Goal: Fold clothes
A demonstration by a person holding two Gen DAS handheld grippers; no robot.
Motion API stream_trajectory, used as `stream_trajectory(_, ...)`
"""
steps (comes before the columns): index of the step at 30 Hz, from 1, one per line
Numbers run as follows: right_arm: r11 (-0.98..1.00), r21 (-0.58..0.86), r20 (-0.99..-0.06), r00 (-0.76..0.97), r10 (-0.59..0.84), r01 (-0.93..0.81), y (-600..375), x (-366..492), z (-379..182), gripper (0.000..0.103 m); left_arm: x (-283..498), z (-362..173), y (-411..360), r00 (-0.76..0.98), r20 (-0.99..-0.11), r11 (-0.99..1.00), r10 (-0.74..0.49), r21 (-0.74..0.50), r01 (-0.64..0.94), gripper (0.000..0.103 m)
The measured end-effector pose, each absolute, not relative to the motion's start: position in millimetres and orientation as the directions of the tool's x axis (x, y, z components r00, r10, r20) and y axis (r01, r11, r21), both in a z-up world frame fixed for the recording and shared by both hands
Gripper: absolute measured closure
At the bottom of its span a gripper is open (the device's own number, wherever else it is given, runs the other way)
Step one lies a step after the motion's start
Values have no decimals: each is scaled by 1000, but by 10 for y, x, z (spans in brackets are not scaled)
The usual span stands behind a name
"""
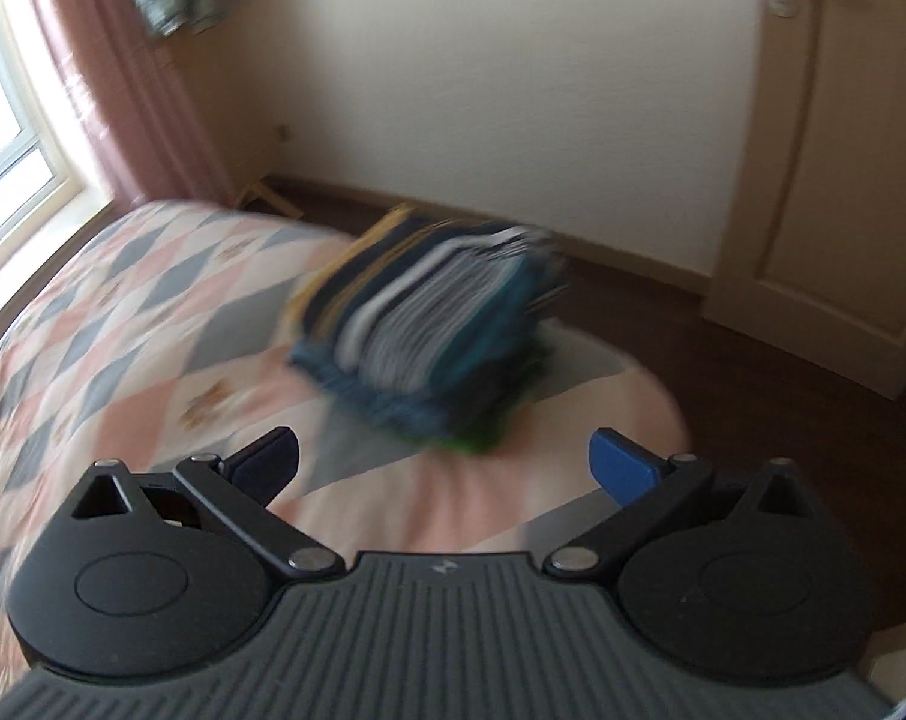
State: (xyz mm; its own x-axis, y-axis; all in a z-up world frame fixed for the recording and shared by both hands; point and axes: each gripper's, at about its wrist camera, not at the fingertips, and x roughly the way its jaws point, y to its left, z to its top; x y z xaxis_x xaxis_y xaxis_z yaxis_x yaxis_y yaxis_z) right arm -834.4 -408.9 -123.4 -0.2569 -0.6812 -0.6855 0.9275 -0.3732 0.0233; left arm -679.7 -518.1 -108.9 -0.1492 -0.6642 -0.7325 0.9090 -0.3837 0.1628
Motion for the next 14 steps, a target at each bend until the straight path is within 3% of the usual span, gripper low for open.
stream_trajectory(14, -703, -75, -685, -548, -479, 708, -3223, -11676, -1262, 0, -10573, -1046, -4793, -441, -726, -708, -527, 88, 700, 1)
